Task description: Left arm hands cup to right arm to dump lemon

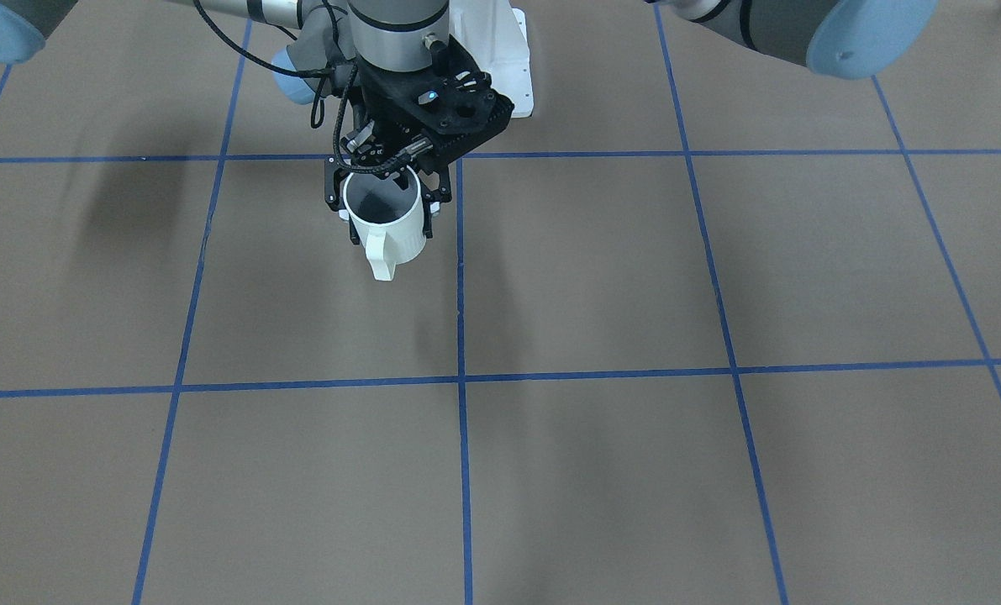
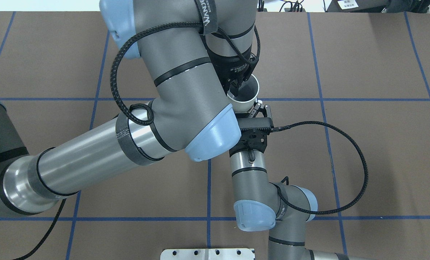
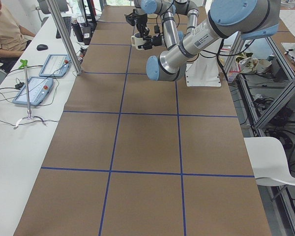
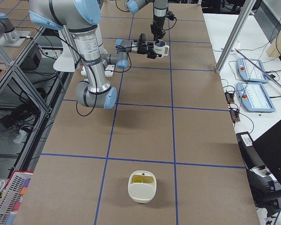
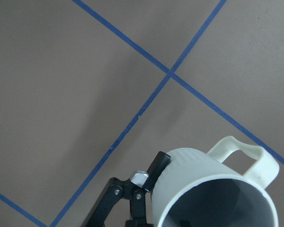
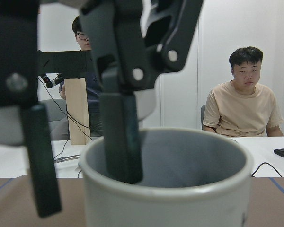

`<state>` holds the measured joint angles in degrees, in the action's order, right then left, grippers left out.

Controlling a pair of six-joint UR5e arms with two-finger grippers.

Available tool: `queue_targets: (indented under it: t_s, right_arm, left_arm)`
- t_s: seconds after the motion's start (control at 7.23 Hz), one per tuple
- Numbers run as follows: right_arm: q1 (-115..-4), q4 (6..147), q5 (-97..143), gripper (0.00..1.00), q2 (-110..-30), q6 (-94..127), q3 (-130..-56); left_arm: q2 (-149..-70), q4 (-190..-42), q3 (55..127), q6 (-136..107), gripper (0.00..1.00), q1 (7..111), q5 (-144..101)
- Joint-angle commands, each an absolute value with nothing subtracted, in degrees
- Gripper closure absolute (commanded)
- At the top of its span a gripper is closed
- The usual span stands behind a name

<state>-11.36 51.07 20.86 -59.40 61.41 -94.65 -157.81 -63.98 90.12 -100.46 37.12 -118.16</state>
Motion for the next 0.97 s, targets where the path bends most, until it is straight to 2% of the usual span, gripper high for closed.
queue_targets:
  t_s: [0.0,0.14,0.55,0.69,0.83]
  right_arm:
    - [-11.34,50.98,20.92,0.53,-59.59,61.35,-94.92]
    - [-11.34,50.98,20.92,0.52,-59.68,61.26,-94.92]
    - [-11.34,50.98,20.92,0.51,-59.59,61.26,-95.44]
    - [-11.34,50.98,21.0,0.43,-59.68,61.17,-95.8]
    - [-11.34,51.06,21.35,0.0,-60.11,61.08,-95.54]
  left_arm:
    - [-157.85,-63.98,89.83,-100.46,0.61,36.91,-118.12]
    - [-157.85,-64.07,89.82,-100.46,0.64,36.91,-118.12]
    - [-158.03,-64.07,89.82,-100.46,0.92,36.83,-118.21]
    - [-158.11,-64.07,89.82,-100.46,1.0,36.83,-118.21]
    - [-158.12,-64.16,89.74,-100.37,1.0,36.83,-118.21]
